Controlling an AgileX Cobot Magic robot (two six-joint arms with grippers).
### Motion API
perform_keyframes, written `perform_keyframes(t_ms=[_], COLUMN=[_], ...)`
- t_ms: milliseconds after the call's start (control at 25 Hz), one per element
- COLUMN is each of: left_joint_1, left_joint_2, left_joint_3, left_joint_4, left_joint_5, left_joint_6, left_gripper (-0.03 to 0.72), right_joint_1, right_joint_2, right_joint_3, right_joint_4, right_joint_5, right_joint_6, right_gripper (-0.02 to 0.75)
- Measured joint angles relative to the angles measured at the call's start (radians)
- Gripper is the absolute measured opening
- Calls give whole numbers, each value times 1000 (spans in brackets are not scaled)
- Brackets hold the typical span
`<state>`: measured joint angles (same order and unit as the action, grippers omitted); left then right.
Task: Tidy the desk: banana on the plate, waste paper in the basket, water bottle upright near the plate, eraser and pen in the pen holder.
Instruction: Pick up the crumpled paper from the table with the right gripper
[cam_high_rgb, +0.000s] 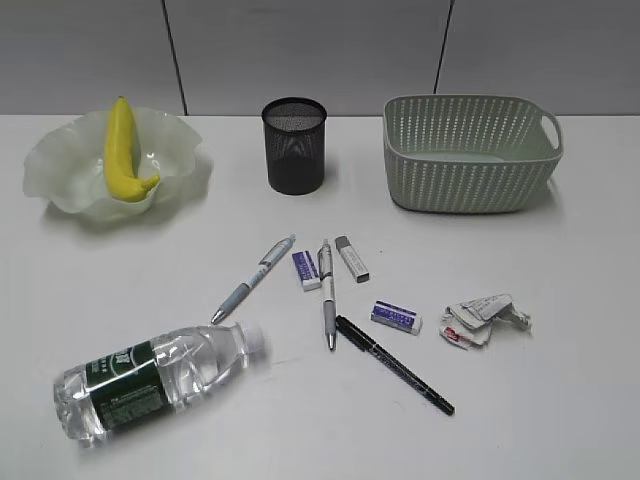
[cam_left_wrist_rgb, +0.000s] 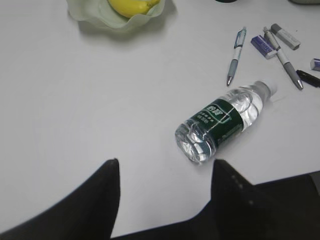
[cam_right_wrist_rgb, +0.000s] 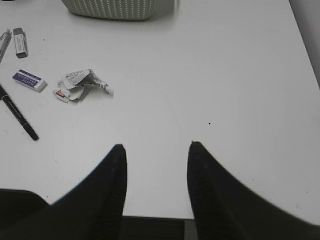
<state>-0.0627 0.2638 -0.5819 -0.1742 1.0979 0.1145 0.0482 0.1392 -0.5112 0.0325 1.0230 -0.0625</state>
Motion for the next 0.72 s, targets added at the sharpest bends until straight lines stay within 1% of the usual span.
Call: perform_keyframes(t_ms=[80,240,360,440,560,720], left_joint_1=[0,0,-13,-30,-54,-58], left_joint_2=[-63,-150,-177,-184,-211,-254], left_joint_3=[26,36,38,38,40,42], left_joint_4=[8,22,24,24,25,26], left_joint_5=[-7,-28,-29,-29,-29,-31], left_joint_6=[0,0,0,0,0,0], left_gripper=[435,435,435,435,435,435], right_joint_1=[0,0,0,4,27,83], right_joint_2=[0,5,53,107,194,371], right_joint_3=[0,-4,-24,-36,-57,-88], right_joint_4=[0,13,73,150,244,263], right_joint_5=[1,-4,-47,-85,-127,-140], right_joint_6=[0,-5,-79,-194,-359,-497], right_gripper=[331,331,331,340,399,502])
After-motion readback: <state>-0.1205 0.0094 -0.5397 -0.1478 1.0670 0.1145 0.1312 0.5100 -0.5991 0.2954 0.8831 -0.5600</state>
